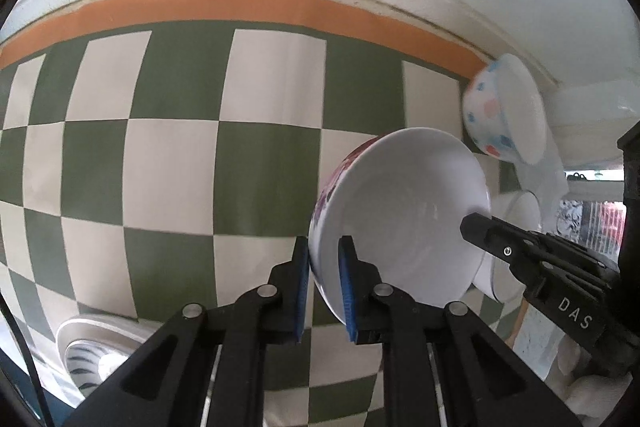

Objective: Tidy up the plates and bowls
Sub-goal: 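Move both grippers to a plain white bowl and grip its rim, then carry the held white bowl with both grippers toward the other white bowl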

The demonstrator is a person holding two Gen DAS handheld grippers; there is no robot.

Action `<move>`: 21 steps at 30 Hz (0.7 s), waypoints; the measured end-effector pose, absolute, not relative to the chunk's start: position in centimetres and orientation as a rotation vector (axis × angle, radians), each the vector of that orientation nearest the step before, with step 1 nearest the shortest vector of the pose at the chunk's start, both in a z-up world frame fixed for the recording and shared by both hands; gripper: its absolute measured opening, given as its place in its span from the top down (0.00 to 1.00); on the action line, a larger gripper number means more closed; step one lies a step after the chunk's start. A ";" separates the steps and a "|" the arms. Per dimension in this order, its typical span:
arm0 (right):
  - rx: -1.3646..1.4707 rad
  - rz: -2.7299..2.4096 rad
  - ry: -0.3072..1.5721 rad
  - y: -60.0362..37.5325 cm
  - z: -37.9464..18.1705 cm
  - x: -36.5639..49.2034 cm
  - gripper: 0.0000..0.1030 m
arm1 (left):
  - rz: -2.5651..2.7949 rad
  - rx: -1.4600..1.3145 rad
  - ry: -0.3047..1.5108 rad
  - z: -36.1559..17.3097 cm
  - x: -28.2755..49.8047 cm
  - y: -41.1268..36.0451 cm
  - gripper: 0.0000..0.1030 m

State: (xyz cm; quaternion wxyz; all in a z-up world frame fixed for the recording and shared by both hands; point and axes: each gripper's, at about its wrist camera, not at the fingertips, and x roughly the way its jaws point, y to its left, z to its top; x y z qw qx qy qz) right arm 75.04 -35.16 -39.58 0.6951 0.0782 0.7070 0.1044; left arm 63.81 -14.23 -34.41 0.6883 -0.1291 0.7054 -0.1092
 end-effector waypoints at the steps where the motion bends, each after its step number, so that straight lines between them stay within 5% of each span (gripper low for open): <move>1: 0.183 0.233 1.572 -35.3 -39.0 74.7 0.92 | -0.254 -0.280 1.568 -33.8 63.5 -14.3 0.88; 11: 0.226 0.225 1.549 -37.2 -34.4 67.8 0.91 | -0.351 -0.201 1.561 -30.2 58.1 -15.9 0.88; 21: 0.259 0.168 1.615 -39.9 -36.5 59.5 0.91 | -0.409 -0.141 1.658 -33.6 52.8 -17.5 0.88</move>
